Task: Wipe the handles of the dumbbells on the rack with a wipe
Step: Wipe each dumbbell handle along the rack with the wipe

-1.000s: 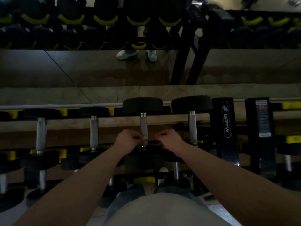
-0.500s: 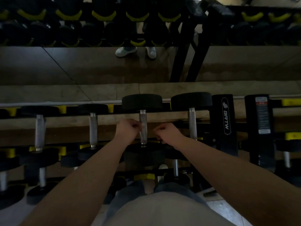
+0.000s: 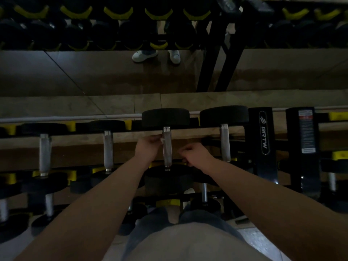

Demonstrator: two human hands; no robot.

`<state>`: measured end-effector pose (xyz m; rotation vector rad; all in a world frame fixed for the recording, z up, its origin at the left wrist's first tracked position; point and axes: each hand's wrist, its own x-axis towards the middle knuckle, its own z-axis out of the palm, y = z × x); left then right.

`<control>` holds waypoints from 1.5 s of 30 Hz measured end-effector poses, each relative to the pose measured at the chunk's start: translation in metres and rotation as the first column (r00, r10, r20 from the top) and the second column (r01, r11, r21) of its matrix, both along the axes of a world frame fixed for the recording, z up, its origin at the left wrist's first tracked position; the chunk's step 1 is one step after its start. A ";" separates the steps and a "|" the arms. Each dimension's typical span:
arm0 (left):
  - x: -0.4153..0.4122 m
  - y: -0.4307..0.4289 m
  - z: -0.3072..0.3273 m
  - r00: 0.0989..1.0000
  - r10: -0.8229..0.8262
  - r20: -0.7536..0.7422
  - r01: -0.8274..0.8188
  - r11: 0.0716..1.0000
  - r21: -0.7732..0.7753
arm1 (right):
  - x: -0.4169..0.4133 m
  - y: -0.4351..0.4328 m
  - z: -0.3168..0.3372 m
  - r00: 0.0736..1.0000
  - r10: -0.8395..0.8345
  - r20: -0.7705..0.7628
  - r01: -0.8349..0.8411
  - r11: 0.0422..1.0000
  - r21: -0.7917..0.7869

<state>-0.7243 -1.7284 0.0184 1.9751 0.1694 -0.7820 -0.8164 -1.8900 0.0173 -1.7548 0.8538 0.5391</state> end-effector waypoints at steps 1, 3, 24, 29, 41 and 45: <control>-0.003 0.003 -0.002 1.000 -0.029 -0.002 0.029 1.000 0.000 | 0.000 -0.001 -0.002 1.000 -0.005 -0.010 0.005 1.000 0.003; -0.008 0.013 -0.009 0.978 -0.205 -0.041 0.208 0.975 0.077 | -0.003 -0.001 -0.005 0.999 0.005 -0.038 -0.005 1.000 0.004; -0.004 0.013 -0.007 0.851 -0.487 -0.198 0.515 0.847 0.131 | -0.010 -0.008 -0.001 0.997 0.021 -0.075 -0.018 0.999 0.046; 0.019 -0.019 0.003 0.998 -0.069 -0.008 0.069 0.994 0.079 | -0.009 -0.010 0.002 0.998 0.014 -0.069 -0.010 0.999 0.053; 0.001 0.010 -0.005 0.879 -0.427 -0.213 0.457 0.881 0.119 | -0.013 -0.010 0.003 0.990 0.109 -0.094 -0.110 0.994 -0.013; 0.019 -0.014 -0.003 0.994 -0.048 -0.095 0.052 0.998 0.042 | -0.013 -0.011 0.010 0.985 0.158 -0.074 -0.159 0.987 -0.014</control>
